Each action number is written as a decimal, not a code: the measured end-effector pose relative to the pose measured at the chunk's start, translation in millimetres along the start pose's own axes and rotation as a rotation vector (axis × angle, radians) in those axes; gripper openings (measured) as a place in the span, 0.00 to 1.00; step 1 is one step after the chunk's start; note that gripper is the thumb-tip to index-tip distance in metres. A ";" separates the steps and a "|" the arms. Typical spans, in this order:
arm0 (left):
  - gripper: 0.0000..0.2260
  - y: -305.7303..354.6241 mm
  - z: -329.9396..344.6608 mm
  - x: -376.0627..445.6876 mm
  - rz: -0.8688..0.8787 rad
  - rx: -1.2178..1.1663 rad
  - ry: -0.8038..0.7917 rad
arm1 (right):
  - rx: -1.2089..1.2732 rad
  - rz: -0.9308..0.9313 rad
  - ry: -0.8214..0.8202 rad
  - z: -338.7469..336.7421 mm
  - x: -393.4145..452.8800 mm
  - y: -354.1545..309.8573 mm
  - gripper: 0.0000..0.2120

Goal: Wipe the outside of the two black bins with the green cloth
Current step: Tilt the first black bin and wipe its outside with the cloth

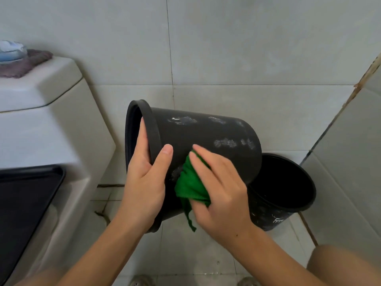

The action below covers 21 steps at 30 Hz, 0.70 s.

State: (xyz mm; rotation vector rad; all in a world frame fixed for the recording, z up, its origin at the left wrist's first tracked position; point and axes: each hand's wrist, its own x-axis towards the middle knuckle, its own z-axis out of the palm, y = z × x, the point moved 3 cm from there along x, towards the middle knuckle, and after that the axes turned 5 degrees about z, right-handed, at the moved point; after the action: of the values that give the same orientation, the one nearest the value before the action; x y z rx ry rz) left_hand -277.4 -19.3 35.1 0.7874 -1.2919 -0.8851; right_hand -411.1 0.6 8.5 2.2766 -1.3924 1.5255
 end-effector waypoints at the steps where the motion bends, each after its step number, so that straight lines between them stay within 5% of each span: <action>1: 0.27 -0.7 -0.7 -0.9 -0.005 -0.001 -0.003 | 0.003 -0.026 -0.018 1.2 0.5 -2.0 0.22; 7: 0.28 -3.7 0.6 -4.8 -0.012 0.005 -0.035 | 0.090 0.186 0.096 -5.4 18.1 19.8 0.22; 14: 0.27 -9.8 -8.3 -7.3 -0.103 -0.082 0.001 | 0.121 -0.111 -0.098 8.6 0.3 -1.4 0.20; 18: 0.28 -10.0 -5.7 -9.4 -0.089 -0.042 0.010 | 0.063 0.055 -0.024 -0.6 14.5 24.5 0.20; 21: 0.29 -11.1 -5.4 -8.2 -0.097 -0.042 0.032 | 0.080 0.005 -0.045 4.7 10.1 10.5 0.20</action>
State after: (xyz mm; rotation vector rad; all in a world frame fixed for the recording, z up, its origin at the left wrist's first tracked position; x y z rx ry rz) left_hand -273.7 -17.2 20.9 0.8332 -1.2116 -0.9711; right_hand -414.1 -14.3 9.6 2.3699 -1.3734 1.5685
